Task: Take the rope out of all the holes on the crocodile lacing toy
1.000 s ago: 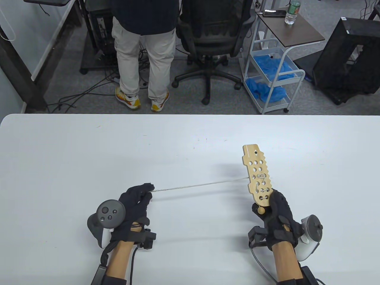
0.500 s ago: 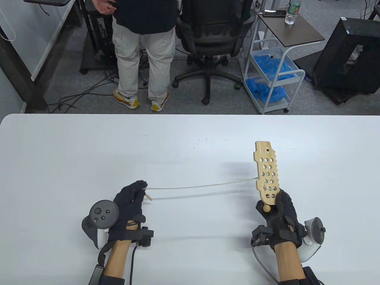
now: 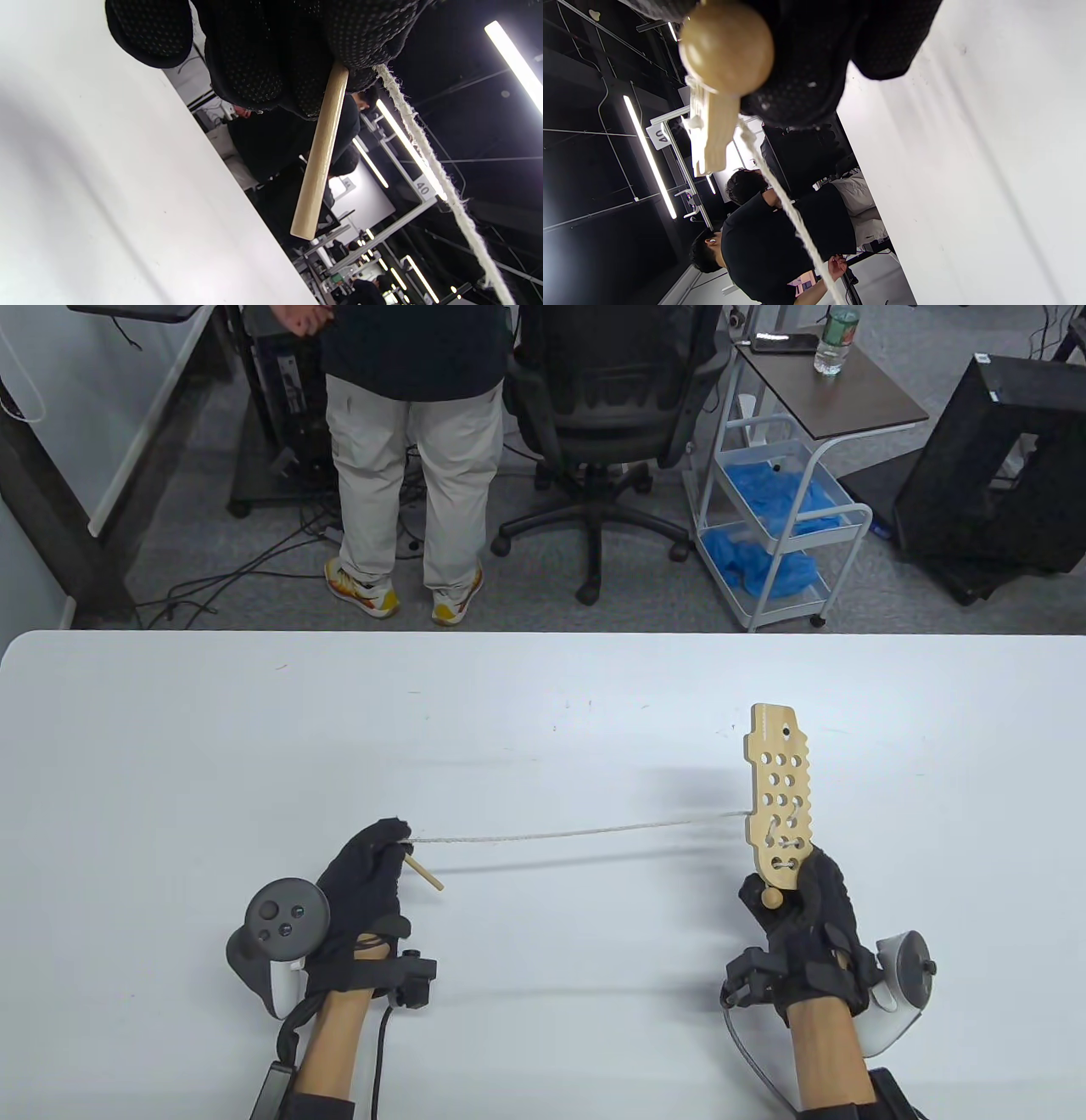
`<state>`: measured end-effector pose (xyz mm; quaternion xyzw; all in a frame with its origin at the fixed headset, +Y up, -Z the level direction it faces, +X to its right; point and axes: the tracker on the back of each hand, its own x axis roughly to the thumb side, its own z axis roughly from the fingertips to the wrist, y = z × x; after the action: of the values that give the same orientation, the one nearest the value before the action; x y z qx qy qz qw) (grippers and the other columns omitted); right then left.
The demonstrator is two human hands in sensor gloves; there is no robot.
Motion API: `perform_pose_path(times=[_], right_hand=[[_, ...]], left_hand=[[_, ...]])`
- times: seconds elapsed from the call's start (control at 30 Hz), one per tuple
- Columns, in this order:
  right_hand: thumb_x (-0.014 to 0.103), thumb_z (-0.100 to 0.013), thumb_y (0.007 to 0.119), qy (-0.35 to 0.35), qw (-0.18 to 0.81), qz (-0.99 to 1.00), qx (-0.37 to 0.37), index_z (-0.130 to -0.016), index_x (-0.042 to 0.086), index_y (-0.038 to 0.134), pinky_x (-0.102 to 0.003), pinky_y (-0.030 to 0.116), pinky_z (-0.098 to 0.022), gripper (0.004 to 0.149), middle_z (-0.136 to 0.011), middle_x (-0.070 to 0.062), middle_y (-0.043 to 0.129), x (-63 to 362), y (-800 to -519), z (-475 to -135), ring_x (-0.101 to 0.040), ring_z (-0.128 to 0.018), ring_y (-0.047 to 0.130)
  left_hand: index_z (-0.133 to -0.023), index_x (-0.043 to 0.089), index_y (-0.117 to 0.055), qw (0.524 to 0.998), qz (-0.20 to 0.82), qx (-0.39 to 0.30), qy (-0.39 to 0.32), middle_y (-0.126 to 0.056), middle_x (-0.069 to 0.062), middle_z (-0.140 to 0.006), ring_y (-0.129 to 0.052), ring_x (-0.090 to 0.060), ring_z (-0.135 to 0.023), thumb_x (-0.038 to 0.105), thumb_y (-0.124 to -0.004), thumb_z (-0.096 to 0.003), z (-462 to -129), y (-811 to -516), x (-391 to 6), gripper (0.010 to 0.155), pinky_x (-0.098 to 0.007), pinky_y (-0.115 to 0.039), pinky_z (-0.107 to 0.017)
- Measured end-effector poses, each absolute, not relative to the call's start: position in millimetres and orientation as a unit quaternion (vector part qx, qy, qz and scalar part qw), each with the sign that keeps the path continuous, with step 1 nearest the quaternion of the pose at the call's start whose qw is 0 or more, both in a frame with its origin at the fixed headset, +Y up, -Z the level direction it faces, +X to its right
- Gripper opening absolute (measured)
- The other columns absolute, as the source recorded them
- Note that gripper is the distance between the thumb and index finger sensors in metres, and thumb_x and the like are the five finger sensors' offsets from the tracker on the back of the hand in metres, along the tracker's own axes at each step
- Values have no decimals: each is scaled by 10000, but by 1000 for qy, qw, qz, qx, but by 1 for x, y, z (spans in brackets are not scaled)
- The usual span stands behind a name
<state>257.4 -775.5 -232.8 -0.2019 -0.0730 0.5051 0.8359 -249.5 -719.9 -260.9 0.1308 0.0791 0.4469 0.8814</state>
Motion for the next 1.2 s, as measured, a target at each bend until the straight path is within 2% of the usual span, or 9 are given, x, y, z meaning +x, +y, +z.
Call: perform_pose_path(times=[0.4,0.6,0.67,0.7,1.0,1.2], right_hand=[[455,-516,648,-76,843,490,-210,-925,212,593,-479,764,-600,479,-770,9,898,258,-777,-231,-162,-519,999],[455,-516,660,-46,833,516,-195,-926,208,589,-482,761,-601,484,-775,5,894,245,-779,-233,-164,-523,999],[451,-514,662,-26,824,538,-177,-926,205,587,-484,760,-601,486,-776,4,892,234,-778,-234,-166,-524,997],[448,-512,664,-20,819,547,-171,-925,205,588,-484,760,-600,485,-772,2,894,231,-778,-234,-167,-520,998],[436,-502,660,64,774,627,-63,-918,202,592,-484,764,-593,483,-762,2,896,177,-774,-228,-167,-508,997],[429,-503,652,142,763,630,18,-925,206,571,-493,748,-608,485,-784,7,878,144,-775,-224,-174,-532,987]], left_hand=[[-930,427,-753,857,487,133,105,-956,76,-768,-950,-121,-636,377,-754,-509,-260,-723,-259,424,-475,-798,-592],[-910,416,-775,860,485,129,93,-978,74,-706,-965,-114,-572,383,-772,-492,-261,-725,-253,420,-474,-811,-572],[-905,409,-780,858,491,129,77,-984,75,-689,-969,-111,-558,384,-784,-488,-261,-725,-248,418,-475,-815,-566],[-903,405,-781,858,492,130,72,-984,74,-685,-969,-112,-554,437,-753,-495,-261,-724,-246,410,-476,-815,-565],[-884,377,-801,866,487,110,-15,-1012,80,-661,-996,-115,-537,444,-775,-477,-253,-717,-204,413,-481,-832,-545],[-881,369,-815,846,527,62,-42,-1040,75,-730,-1016,-127,-577,359,-836,-456,-248,-723,-181,425,-490,-836,-551]])
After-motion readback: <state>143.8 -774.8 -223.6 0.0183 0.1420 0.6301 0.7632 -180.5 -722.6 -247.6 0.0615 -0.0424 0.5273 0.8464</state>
